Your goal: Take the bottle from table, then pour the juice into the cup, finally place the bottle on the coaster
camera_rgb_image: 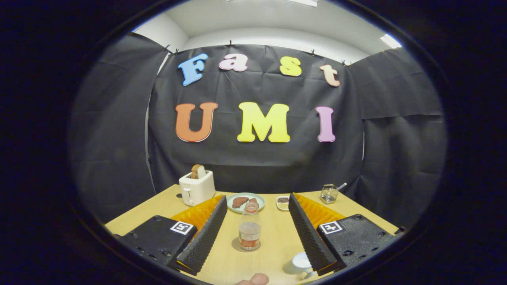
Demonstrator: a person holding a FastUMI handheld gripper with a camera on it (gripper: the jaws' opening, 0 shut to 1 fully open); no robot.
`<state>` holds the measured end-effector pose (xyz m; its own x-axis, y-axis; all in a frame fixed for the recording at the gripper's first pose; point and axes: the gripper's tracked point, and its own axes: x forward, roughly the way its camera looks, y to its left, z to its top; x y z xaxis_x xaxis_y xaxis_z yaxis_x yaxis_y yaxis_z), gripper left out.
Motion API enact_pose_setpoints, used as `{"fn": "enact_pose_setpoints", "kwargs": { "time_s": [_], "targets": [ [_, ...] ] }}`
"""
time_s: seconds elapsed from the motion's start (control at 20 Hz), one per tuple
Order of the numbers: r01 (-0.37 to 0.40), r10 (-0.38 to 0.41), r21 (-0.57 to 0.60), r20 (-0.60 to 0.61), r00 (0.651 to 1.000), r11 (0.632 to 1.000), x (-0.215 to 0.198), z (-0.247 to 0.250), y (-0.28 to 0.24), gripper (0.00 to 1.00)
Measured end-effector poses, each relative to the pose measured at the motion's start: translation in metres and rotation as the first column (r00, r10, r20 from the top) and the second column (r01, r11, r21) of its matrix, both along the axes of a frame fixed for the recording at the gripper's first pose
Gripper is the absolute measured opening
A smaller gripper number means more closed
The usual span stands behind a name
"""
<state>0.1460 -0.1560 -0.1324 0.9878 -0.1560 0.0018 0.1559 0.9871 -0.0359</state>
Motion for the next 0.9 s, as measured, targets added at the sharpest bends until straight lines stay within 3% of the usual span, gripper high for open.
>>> {"fn": "enact_pose_setpoints", "kwargs": {
  "time_s": [0.55, 0.9],
  "targets": [
    [-0.032, 0.02, 0.147, 0.084, 0.996, 0.989, -0.093, 0.089, -0.003, 0.99],
    [-0.008, 0.008, 0.018, 0.004, 1.0, 1.0, -0.119, 0.094, 0.003, 1.0]
  ]
}}
